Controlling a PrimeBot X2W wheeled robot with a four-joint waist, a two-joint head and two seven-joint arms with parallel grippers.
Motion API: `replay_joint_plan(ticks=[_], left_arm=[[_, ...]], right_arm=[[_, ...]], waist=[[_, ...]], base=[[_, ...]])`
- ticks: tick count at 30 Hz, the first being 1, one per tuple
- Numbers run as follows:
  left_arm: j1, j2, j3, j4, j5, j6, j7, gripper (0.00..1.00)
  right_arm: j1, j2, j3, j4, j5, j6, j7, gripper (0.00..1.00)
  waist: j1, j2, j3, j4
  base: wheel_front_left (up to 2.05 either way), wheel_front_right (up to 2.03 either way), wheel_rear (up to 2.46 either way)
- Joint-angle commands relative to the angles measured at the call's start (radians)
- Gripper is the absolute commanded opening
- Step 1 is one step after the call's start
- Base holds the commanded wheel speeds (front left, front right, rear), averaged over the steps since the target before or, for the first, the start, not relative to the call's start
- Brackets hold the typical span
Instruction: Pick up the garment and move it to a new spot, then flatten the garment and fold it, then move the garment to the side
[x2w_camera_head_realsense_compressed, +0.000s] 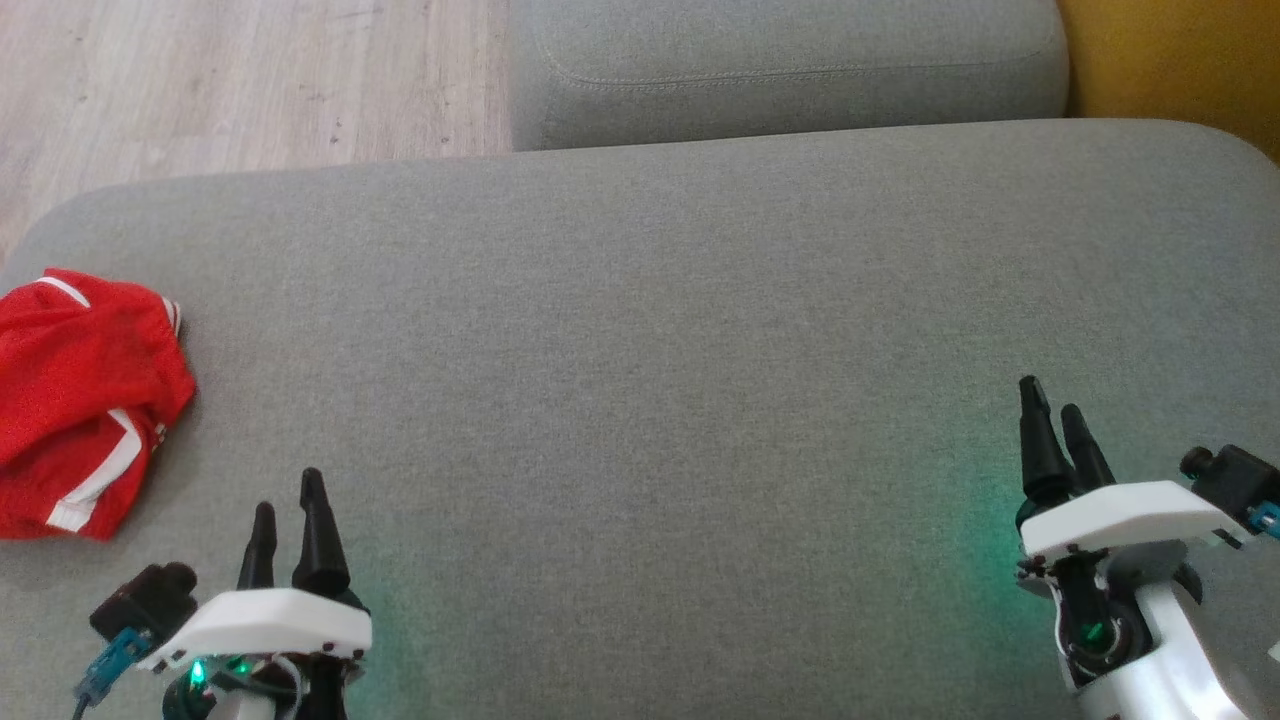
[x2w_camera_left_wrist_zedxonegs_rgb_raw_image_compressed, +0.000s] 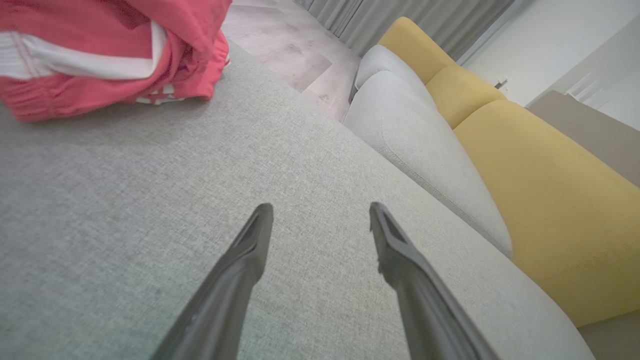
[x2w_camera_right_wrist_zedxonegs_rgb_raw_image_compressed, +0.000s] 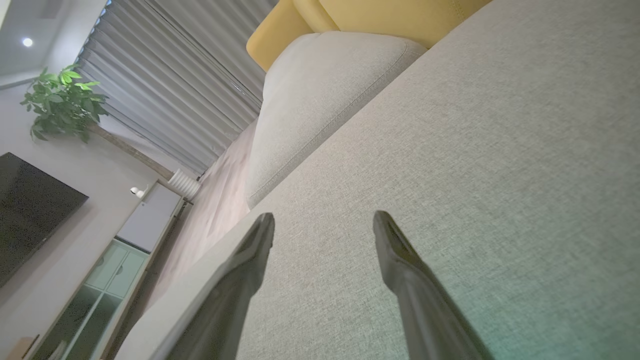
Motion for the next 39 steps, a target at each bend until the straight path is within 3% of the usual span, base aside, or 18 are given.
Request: replay_joint_plan(ticks=[1,20,39], left_arm=[[-0.046,0.018,0.015,-0.023,0.037,0.008,-0.014,1.0],[-0.075,0.027,-0.021,-0.022,0.287,0.027,-0.067,1.0],[-0.087,0.035,-0.022,-0.011,0.516,0.081,-0.126,1.0]], right_arm=[[-0.053,-0.02,0.014,-0.019,-0.038,0.0,-0.014,1.0],[-0.076,-0.003,0.013,-0.007,-0.315,-0.001,-0.068,1.0],[-0.095,0.039,0.016,0.017,-0.617,-0.001,-0.127,1.0]], waist=[[0.0,0.0,-0.001,0.0],[0.0,0.0,0.002,-0.005],[0.0,0.0,0.007,-0.025]], base=[[0.0,0.0,0.0],[0.0,0.0,0.0],[0.0,0.0,0.0]])
